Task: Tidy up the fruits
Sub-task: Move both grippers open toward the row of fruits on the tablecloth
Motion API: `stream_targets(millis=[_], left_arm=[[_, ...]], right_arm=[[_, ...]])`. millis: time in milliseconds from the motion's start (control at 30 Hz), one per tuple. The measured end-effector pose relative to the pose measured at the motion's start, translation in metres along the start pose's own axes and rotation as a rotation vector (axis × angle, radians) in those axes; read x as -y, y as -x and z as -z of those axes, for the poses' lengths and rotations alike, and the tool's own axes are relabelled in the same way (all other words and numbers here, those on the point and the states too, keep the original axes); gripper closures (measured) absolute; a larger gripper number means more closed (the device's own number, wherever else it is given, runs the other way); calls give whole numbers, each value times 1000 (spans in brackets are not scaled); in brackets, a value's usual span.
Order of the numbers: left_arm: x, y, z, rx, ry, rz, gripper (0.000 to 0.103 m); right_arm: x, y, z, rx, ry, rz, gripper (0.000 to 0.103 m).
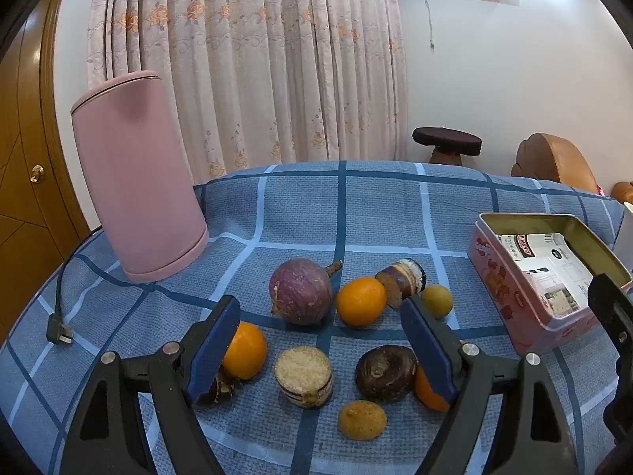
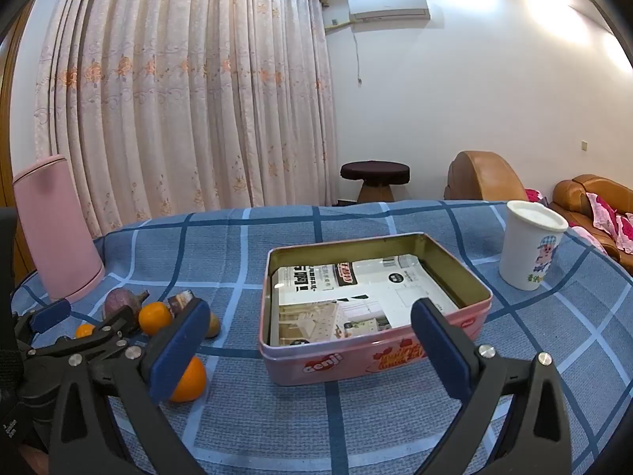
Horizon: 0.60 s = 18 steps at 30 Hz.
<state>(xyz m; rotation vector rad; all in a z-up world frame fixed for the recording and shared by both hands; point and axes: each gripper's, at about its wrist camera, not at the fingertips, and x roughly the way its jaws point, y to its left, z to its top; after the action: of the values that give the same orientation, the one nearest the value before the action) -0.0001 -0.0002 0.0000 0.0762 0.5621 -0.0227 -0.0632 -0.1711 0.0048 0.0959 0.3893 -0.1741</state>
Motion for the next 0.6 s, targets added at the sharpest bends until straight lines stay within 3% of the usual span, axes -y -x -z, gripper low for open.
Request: stream_targets(millis=[600], left_arm=[[2, 0, 3, 2, -6, 5, 19]], right_arm=[[-2, 1, 0, 3, 6, -4, 0]])
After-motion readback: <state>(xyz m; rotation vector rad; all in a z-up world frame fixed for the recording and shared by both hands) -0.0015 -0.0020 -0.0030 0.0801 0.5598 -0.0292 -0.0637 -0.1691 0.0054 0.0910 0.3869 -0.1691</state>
